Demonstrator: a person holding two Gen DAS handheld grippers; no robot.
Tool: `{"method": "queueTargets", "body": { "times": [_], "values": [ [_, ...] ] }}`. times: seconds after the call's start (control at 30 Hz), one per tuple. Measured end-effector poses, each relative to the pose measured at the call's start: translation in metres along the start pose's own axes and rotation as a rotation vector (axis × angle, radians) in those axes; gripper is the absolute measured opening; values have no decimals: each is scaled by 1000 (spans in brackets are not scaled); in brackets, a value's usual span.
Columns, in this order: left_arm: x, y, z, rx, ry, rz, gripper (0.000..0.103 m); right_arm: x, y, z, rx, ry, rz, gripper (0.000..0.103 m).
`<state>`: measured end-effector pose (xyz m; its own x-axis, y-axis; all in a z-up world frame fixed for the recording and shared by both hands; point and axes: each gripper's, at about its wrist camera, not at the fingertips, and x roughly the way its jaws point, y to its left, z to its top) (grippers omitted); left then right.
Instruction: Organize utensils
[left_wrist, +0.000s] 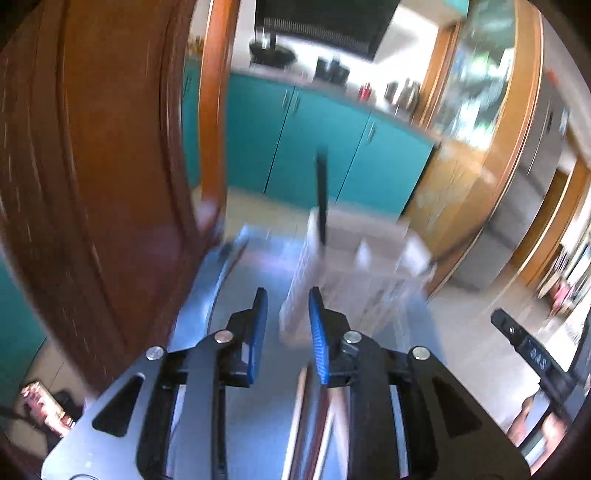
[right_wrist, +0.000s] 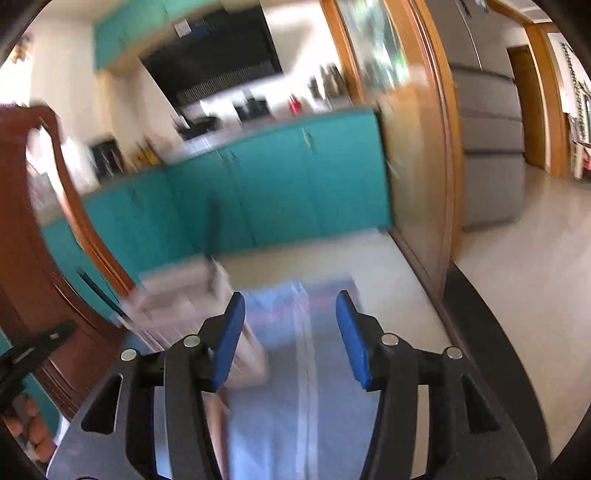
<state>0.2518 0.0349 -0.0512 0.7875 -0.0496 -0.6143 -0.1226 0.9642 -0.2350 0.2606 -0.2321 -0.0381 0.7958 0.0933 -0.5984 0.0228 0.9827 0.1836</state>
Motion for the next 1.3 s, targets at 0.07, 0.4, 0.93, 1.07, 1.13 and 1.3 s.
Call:
{"method": "queueTargets", "body": {
  "times": [0.07,0.4,0.93,1.07,1.13,1.3],
  "values": [
    [12,-2,-12,13,68,47,24,18,3,-13,-49,119,-1,51],
    [24,1,-24,20,134,92,51,74,85,-93,-328,417,78,51],
    [48,2,-43,88,237,123,59,89,83,-109,-261,485,69,7],
    [52,2,-45,92,253,124,60,81,59,-101,-177,469,53,6],
    [54,0,-47,96,266,119,61,76,48,-97,-140,464,46,6],
    [62,-8,-54,119,303,103,64,77,23,-98,-44,488,27,6]
  ]
}}
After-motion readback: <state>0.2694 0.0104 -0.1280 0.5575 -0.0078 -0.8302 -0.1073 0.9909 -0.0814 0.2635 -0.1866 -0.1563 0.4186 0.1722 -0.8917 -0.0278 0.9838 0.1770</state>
